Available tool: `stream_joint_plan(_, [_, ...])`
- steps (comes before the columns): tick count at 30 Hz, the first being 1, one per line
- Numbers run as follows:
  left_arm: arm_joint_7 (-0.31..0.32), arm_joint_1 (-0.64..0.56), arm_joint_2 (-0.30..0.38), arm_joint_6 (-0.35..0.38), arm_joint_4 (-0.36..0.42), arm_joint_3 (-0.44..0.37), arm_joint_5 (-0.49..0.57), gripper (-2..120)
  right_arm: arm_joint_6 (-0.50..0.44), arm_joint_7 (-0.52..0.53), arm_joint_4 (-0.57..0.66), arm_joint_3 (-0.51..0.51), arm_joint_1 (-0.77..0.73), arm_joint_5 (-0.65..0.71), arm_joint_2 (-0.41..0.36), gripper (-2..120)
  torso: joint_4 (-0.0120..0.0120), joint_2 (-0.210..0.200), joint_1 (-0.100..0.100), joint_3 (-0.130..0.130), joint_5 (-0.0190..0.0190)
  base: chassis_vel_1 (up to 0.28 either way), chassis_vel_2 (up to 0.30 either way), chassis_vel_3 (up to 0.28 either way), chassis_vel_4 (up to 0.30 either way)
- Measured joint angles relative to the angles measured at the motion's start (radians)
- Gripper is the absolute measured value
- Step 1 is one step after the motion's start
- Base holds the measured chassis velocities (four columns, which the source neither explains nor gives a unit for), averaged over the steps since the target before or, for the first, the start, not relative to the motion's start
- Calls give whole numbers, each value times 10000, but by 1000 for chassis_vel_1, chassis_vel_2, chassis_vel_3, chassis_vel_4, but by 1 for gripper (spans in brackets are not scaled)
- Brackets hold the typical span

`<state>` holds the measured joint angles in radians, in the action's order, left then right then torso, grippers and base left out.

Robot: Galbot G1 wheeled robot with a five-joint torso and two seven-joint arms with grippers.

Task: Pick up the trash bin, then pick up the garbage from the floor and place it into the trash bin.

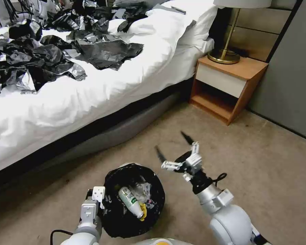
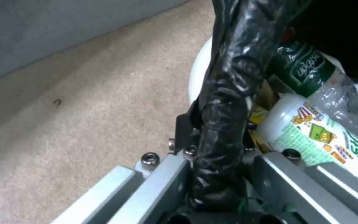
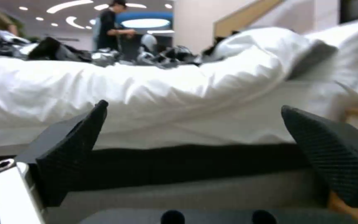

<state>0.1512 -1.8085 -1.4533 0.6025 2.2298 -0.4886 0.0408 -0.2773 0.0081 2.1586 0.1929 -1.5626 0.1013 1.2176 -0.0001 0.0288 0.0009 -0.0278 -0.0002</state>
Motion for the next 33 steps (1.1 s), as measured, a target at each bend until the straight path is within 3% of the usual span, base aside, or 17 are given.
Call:
stream_joint_plan(10, [163, -16, 47, 90, 174, -91, 146, 0, -1022, 101, -736, 84, -1096, -525, 556, 100, 1, 0, 0, 0, 2, 0, 0, 0, 0])
stream_joint_plan(33, [216, -110, 44, 211, 552, -99, 203, 0, -1418, 463, -860, 146, -749, -185, 721, 100, 2, -3, -1, -1, 2, 35, 31, 32, 31])
